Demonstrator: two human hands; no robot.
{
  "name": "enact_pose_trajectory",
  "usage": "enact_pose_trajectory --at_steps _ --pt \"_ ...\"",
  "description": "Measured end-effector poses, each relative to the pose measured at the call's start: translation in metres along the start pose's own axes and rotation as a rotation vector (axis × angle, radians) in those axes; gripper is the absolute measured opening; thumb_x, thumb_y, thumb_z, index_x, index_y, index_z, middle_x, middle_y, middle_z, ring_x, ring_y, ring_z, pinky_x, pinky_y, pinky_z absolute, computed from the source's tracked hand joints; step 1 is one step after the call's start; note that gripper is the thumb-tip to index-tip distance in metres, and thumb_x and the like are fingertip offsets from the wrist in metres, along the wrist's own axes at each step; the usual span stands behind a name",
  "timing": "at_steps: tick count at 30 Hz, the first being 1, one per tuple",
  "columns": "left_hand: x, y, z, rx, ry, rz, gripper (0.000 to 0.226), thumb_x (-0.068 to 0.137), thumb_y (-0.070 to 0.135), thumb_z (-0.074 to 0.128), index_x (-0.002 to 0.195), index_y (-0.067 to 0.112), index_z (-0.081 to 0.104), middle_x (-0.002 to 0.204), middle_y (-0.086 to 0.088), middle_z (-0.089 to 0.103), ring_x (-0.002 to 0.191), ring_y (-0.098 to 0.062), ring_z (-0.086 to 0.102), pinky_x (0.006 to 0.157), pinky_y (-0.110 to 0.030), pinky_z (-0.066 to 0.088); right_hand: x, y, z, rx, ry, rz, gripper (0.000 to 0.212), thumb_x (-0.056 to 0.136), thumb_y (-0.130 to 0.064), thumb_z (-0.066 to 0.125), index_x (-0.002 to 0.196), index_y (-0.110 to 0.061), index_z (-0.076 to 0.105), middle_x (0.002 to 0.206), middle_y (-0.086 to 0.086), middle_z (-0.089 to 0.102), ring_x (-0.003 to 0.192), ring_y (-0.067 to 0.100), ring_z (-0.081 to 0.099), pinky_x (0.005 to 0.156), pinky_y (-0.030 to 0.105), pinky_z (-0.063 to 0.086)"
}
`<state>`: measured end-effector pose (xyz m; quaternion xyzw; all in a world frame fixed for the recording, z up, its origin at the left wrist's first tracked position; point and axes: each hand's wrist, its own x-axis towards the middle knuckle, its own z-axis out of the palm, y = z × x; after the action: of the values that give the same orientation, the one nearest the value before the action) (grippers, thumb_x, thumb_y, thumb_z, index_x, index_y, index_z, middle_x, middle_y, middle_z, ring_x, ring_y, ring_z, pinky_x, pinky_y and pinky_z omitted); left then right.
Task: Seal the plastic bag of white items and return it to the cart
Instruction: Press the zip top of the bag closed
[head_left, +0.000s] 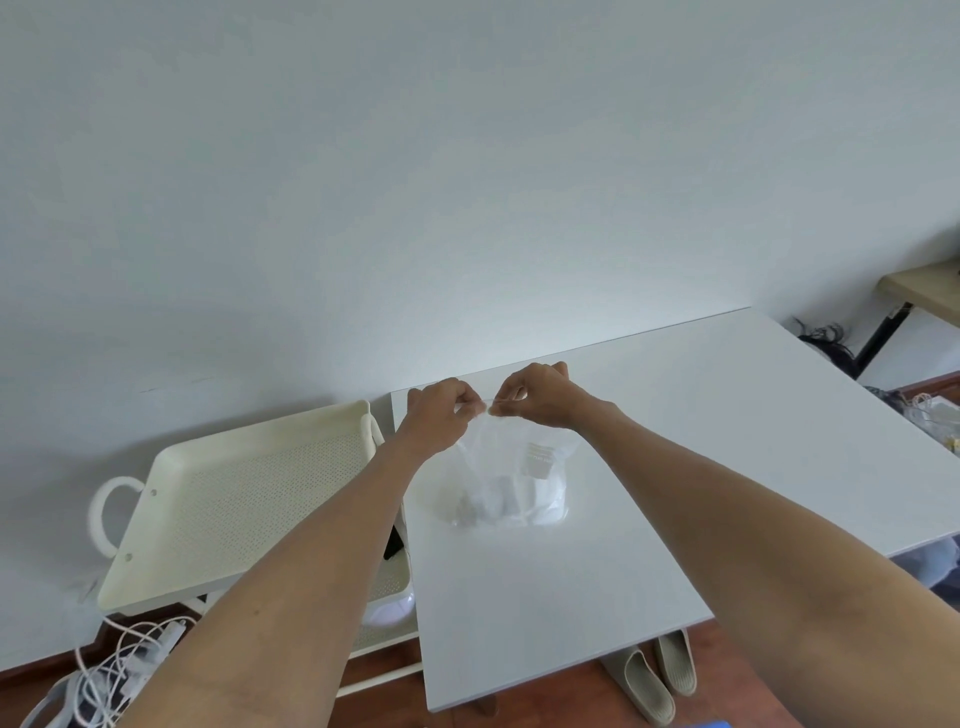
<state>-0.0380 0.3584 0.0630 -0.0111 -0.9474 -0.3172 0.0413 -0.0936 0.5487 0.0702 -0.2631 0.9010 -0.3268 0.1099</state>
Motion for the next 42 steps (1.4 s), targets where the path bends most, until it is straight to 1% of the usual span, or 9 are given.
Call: enact_pose_trajectory --at_steps 4,7,15,21,29,34,37,39,42 --pt "0.001 -0.004 0.001 0.036 0.015 -0.025 0.009 0.097 0.022 0.053 0.089 0.020 0.058 0.093 0.011 0.059 0.083 0.000 0.046 0.071 -0.026 0.014 -0.001 0.009 -0.006 0.019 -0.023 0.031 0.022 0.086 -0.051 0.071 0.087 -0.031 0.079 0.091 -0.014 0.077 0.102 0.006 0.060 0.098 0.035 0.027" --pt "0.000 -0.005 0.004 0.038 0.013 -0.025 0.009 0.097 0.017 0.052 0.090 0.019 0.056 0.097 0.008 0.061 0.090 -0.008 0.050 0.072 -0.026 0.016 -0.003 0.013 -0.009 0.026 -0.024 0.032 0.019 0.088 -0.046 0.072 0.087 -0.028 0.079 0.085 -0.017 0.078 0.088 -0.007 0.062 0.093 0.034 0.024" --pt "0.003 -0.003 0.003 -0.006 -0.044 0.010 0.009 0.094 0.033 0.058 0.086 0.033 0.060 0.096 0.016 0.065 0.094 -0.004 0.053 0.082 -0.028 0.016 -0.001 0.012 -0.009 0.050 0.009 0.052 0.011 0.082 -0.042 0.078 0.078 -0.032 0.078 0.065 -0.022 0.070 0.080 -0.003 0.060 0.088 0.032 0.024" --pt "0.005 0.001 0.004 -0.007 -0.028 -0.002 0.009 0.091 0.035 0.063 0.082 0.035 0.065 0.099 0.013 0.067 0.094 -0.004 0.055 0.084 -0.032 0.020 -0.001 0.011 -0.011 0.065 -0.018 0.088 0.013 0.079 -0.046 0.079 0.080 -0.033 0.080 0.082 -0.012 0.079 0.101 0.011 0.063 0.086 0.029 0.025" --pt "0.010 0.002 -0.003 -0.050 -0.038 -0.048 0.014 0.082 0.037 0.074 0.070 0.035 0.066 0.079 0.023 0.066 0.083 0.006 0.055 0.086 -0.030 0.022 0.003 0.011 -0.011 0.101 -0.016 0.142 0.010 0.073 -0.048 0.083 0.072 -0.039 0.079 0.084 -0.007 0.079 0.116 0.023 0.055 0.088 0.032 0.027" --pt "0.012 0.005 -0.008 0.013 -0.056 -0.023 0.010 0.082 0.038 0.074 0.079 0.030 0.070 0.089 0.016 0.070 0.090 -0.005 0.059 0.090 -0.031 0.025 0.003 0.010 -0.012 0.093 -0.029 0.129 0.011 0.072 -0.050 0.083 0.070 -0.040 0.077 0.083 -0.007 0.079 0.117 0.025 0.054 0.088 0.031 0.027" --pt "0.011 0.008 -0.008 0.051 -0.092 -0.012 0.013 0.087 0.040 0.067 0.087 0.027 0.070 0.096 0.014 0.071 0.093 -0.003 0.057 0.088 -0.031 0.021 0.002 0.010 -0.014 0.066 -0.038 0.115 0.012 0.076 -0.050 0.082 0.072 -0.040 0.076 0.085 -0.009 0.079 0.114 0.023 0.059 0.094 0.034 0.028" --pt "0.010 0.012 -0.007 0.056 -0.114 0.015 0.015 0.092 0.040 0.061 0.088 0.028 0.070 0.094 0.014 0.071 0.092 0.001 0.055 0.085 -0.031 0.016 0.000 0.009 -0.015 0.083 -0.058 0.111 0.013 0.077 -0.052 0.080 0.078 -0.040 0.079 0.085 -0.009 0.080 0.111 0.020 0.063 0.106 0.038 0.034" --pt "0.010 0.015 -0.002 0.076 -0.057 0.029 0.016 0.095 0.028 0.058 0.082 0.026 0.068 0.086 0.014 0.069 0.092 -0.003 0.052 0.079 -0.030 0.014 -0.005 0.009 -0.020 0.119 -0.086 0.111 0.021 0.077 -0.052 0.080 0.088 -0.034 0.082 0.086 -0.002 0.080 0.106 0.019 0.065 0.105 0.039 0.042"
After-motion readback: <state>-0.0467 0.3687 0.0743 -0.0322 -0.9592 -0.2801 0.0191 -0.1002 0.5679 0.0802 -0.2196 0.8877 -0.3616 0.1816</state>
